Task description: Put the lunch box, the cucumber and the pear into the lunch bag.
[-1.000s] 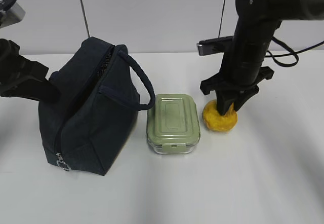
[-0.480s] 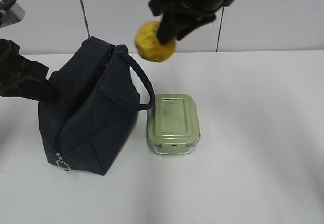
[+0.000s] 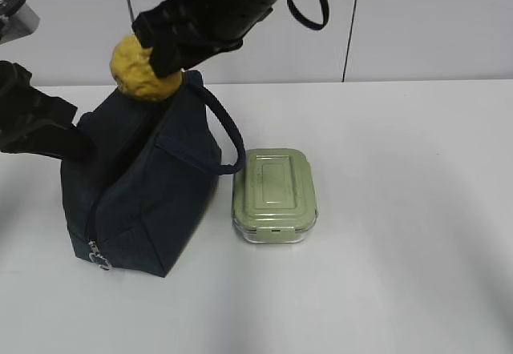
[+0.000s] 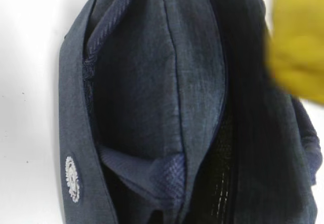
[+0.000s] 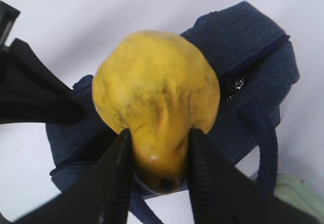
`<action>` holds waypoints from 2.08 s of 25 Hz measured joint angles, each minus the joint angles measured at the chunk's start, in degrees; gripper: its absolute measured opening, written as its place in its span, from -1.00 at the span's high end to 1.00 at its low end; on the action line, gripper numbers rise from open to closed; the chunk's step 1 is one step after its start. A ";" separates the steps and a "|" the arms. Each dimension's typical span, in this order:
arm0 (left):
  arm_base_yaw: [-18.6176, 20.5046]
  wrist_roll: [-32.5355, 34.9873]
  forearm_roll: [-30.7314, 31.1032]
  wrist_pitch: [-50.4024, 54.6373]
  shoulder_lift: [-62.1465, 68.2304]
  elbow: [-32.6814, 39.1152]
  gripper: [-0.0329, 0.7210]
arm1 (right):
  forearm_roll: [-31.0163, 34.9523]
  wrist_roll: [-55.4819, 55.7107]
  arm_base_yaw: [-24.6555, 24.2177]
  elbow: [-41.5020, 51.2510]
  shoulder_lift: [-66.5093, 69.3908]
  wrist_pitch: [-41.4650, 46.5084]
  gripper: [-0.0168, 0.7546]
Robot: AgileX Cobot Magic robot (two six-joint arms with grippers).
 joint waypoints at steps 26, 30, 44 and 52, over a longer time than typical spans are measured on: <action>0.00 0.00 0.03 -0.13 0.00 0.00 0.91 | -12.18 8.25 0.32 -20.53 17.30 19.49 0.31; 0.00 0.00 0.03 -0.13 0.00 0.00 0.91 | -11.76 8.77 0.32 -22.79 19.39 20.86 0.23; 0.00 0.00 0.03 -0.13 0.00 0.00 0.91 | -11.34 12.02 -0.24 -29.78 17.78 22.35 -0.36; 0.00 0.00 0.03 -0.13 0.00 0.00 0.91 | -17.07 16.45 -4.25 -24.10 11.65 22.47 -0.29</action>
